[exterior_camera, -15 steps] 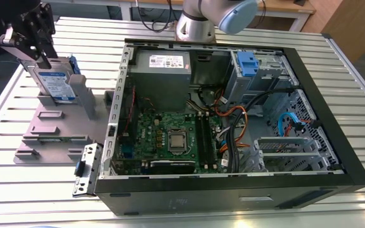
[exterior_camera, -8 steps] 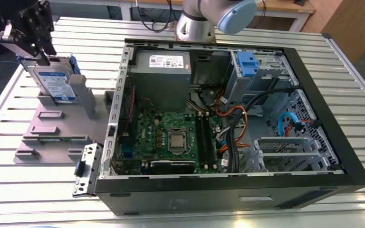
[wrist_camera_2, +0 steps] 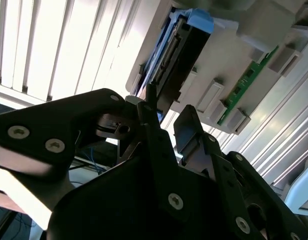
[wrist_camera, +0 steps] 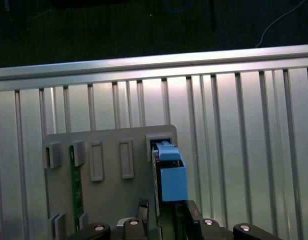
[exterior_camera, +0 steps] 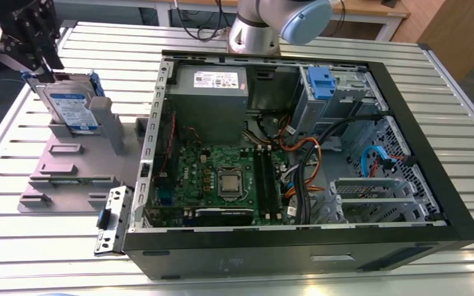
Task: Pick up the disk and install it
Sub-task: 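Pick up the disk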
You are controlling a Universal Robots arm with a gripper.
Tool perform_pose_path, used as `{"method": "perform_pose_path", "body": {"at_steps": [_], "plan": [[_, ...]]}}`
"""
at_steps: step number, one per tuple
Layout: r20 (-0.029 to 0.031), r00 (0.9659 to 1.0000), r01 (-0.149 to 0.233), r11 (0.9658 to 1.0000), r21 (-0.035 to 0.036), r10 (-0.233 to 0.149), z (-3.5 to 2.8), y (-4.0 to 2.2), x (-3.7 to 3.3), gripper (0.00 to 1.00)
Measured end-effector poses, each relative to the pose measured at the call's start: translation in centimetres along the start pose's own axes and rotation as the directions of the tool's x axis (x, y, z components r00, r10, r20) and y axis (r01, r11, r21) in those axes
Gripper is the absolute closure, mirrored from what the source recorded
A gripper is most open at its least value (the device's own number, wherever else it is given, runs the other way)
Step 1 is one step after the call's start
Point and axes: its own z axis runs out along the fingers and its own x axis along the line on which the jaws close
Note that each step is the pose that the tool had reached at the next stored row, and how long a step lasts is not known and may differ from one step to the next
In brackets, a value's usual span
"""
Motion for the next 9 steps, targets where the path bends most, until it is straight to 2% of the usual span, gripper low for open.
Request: {"method": "perform_pose_path", "body": {"at_steps": [5, 9], "plan": [[0.0012, 1.0, 0.003, 1.0, -0.0001, -0.003, 0.09, 1.14, 0.03, 0.59], [0.0058, 1.0, 0.006, 1.0, -0.0005, -0.006, 0.23, 1.41, -0.13, 0.59]]}}
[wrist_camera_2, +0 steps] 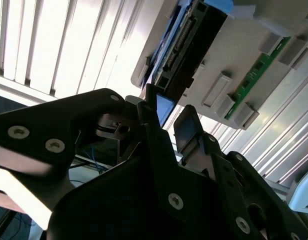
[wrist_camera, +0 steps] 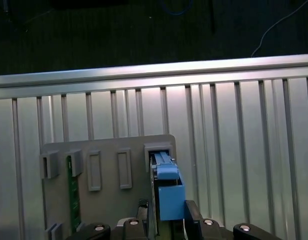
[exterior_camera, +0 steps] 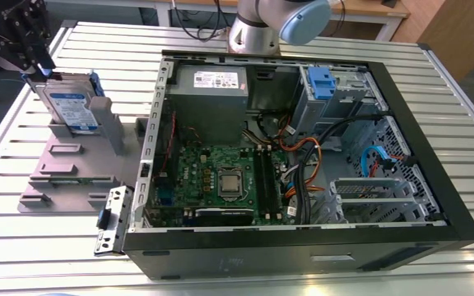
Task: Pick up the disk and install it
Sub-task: 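Pick up the disk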
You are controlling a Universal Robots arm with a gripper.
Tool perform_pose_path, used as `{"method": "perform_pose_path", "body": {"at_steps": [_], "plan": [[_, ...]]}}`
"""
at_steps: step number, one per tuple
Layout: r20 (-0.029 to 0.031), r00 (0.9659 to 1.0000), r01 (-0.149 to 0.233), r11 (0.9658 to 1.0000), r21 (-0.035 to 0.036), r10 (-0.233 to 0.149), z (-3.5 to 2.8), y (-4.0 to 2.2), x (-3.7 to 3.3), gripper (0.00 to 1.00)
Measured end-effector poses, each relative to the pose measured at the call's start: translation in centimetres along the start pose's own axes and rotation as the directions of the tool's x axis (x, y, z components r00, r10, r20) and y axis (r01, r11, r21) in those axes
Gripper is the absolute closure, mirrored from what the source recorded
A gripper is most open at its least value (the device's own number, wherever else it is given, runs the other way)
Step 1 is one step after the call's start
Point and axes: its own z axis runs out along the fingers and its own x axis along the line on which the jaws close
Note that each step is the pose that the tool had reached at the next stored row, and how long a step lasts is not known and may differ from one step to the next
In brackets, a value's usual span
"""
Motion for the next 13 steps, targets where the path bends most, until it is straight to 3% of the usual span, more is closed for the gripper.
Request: {"method": "perform_pose_path", "body": {"at_steps": [5, 13], "plan": [[0.0032, 1.0, 0.008, 1.0, -0.0002, -0.008, 0.22, 0.04, -0.19, 0.59], [0.0033, 0.9998, 0.018, 0.9998, -0.0007, -0.018, 1.03, 0.12, -0.19, 0.59]]}}
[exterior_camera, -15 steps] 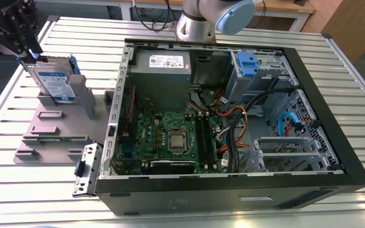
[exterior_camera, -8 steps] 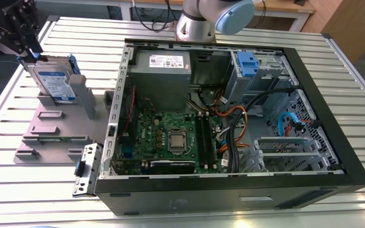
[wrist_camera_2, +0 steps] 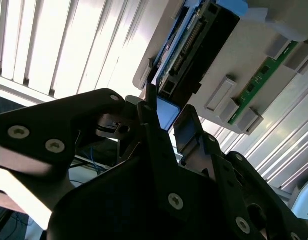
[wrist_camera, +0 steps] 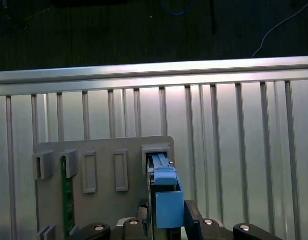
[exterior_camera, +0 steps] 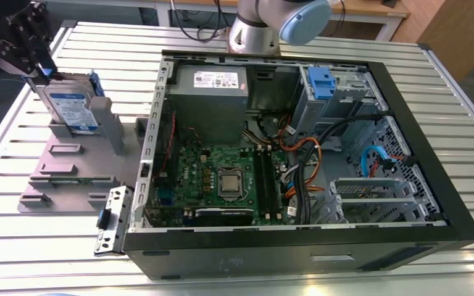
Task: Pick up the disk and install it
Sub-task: 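Pick up the disk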
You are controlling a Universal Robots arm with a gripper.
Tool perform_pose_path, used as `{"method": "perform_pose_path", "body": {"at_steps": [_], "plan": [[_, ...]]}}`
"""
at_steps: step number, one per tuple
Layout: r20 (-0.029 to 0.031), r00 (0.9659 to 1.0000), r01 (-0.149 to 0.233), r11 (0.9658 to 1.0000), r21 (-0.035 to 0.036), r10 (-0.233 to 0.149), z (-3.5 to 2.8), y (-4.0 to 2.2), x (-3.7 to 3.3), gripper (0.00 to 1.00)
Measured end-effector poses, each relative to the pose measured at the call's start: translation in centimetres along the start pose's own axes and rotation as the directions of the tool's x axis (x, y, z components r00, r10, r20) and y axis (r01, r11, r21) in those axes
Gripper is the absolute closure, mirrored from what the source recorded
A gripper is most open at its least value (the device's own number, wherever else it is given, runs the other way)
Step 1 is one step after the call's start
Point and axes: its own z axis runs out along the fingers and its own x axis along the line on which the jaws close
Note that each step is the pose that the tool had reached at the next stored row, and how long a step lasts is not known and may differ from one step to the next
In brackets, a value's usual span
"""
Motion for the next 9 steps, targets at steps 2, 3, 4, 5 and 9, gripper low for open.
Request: {"method": "perform_pose_path", "body": {"at_steps": [2, 3, 4, 5, 9], "plan": [[-0.0001, 1.0, 0.002, 1.0, -0.0001, -0.002, 0.27, 0.0, 0.01, 0.59], [0.0, 1.0, 0.004, 1.0, -0.0002, -0.004, 0.41, 0.0, 0.01, 0.59], [0.0, 1.0, 0.005, 1.0, -0.0002, -0.005, 0.56, 0.0, 0.01, 0.59], [0.0, 1.0, 0.007, 1.0, -0.0002, -0.007, 0.72, 0.0, 0.02, 0.59], [-0.0001, 0.9998, 0.018, 0.9998, -0.0005, -0.018, 1.42, 0.0, 0.03, 0.59]]}}
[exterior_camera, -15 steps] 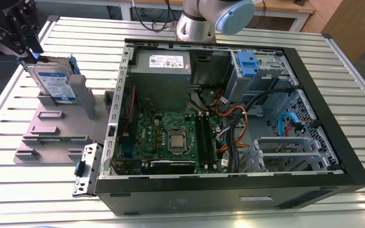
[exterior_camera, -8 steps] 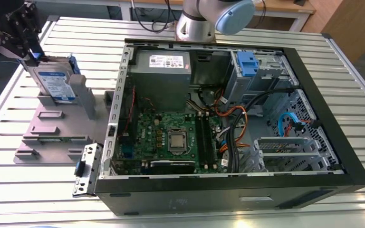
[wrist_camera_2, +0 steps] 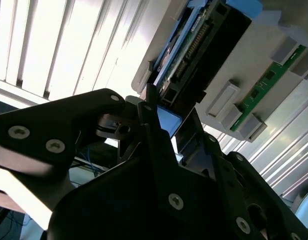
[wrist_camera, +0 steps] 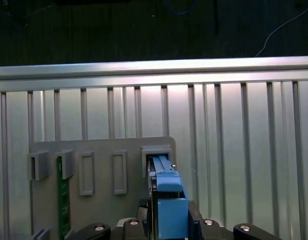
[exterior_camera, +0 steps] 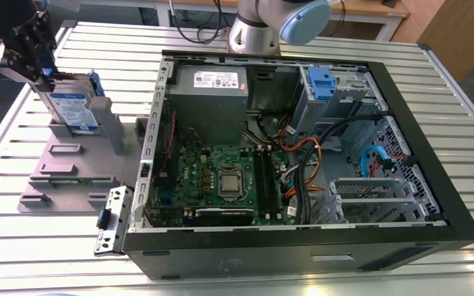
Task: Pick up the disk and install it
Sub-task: 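Pick up the disk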
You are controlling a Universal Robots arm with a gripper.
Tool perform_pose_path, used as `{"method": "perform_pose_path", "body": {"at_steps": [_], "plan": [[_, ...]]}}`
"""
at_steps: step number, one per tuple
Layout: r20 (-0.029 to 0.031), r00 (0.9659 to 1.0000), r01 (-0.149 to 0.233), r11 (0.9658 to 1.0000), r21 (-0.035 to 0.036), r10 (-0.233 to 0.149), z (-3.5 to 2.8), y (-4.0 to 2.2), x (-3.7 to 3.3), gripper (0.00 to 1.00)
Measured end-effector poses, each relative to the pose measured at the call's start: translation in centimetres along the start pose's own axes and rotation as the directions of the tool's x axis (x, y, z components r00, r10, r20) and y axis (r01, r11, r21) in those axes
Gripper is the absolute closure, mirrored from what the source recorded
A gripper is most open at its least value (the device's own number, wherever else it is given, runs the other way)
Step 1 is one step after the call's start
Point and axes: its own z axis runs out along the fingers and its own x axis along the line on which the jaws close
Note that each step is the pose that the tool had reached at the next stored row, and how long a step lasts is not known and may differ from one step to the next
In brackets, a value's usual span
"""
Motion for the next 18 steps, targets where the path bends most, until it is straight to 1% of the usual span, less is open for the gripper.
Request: {"method": "perform_pose_path", "body": {"at_steps": [7, 10, 17, 18], "plan": [[0.0001, 0.9999, 0.015, 0.9999, -0.0002, -0.015, 1.13, 0.0, 0.02, 0.59], [0.0, 0.9999, 0.016, 0.9999, -0.0002, -0.016, 1.4, 0.0, 0.03, 0.59], [0.0, 0.9999, 0.017, 0.9999, -0.0003, -0.017, 1.49, 0.0, 0.03, 0.59], [-0.0001, 0.9999, 0.017, 0.9999, -0.0005, -0.017, 1.49, 0.0, 0.04, 0.6]]}}
